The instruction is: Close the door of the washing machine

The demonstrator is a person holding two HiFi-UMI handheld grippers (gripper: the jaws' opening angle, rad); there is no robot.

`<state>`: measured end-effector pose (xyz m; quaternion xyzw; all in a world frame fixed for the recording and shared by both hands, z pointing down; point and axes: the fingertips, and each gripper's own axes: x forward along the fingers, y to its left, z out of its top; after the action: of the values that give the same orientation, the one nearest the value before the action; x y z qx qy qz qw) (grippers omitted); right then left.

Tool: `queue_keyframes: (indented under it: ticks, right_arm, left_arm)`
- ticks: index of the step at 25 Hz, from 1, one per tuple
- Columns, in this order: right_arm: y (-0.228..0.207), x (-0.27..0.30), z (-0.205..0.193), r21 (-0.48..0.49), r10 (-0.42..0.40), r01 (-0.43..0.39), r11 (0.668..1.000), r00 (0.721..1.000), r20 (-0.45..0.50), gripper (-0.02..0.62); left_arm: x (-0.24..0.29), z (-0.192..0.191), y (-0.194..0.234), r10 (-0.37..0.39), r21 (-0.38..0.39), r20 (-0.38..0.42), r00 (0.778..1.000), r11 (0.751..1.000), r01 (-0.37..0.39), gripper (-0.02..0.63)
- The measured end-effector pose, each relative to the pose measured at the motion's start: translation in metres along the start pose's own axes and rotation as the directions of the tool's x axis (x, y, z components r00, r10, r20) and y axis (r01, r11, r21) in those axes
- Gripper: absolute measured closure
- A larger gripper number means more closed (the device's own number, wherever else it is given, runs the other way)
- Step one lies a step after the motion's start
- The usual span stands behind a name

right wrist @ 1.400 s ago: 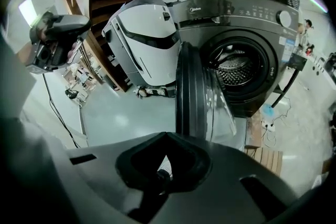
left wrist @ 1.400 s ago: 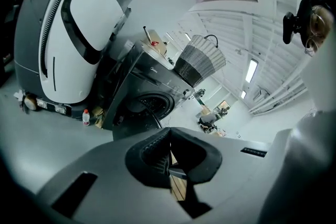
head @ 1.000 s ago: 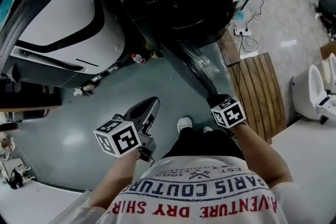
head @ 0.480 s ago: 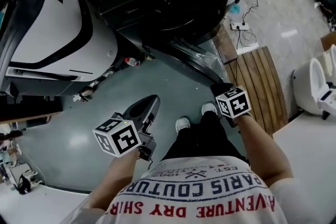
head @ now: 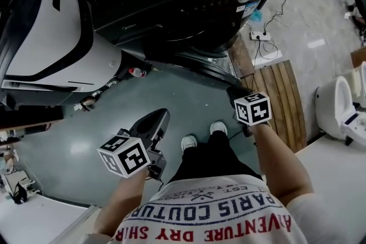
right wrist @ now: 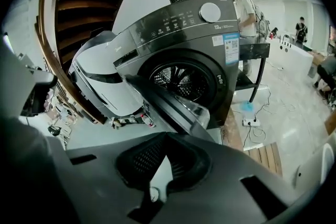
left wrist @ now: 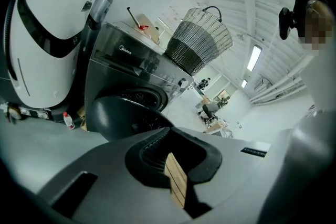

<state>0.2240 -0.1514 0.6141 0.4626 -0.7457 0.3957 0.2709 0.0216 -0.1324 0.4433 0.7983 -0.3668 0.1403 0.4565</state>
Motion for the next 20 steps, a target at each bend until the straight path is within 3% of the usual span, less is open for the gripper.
queue_keyframes:
  ticks: [4, 10, 20]
  right_arm:
    - [-0.022, 0.01, 0.027, 0.008, -0.002, 0.002, 1.0, 0.999, 0.042, 0.574]
    - [-0.05, 0.031, 0.067, 0.001, -0.006, 0.006, 1.0, 0.996, 0.093, 0.574]
    - [-0.084, 0.062, 0.139, -0.025, 0.002, 0.003, 1.0, 0.977, 0.215, 0.575]
  left_arm:
    - [0.018, 0.009, -0.005, 0.013, -0.02, 0.039, 0.999, 1.0, -0.013, 0.581]
    - [0.043, 0.015, -0.016, -0.029, -0.006, 0.075, 0.997, 1.0, 0.029, 0.581]
    - [0.068, 0.013, 0.005, 0.021, -0.062, 0.115, 0.993, 0.998, -0.014, 0.581]
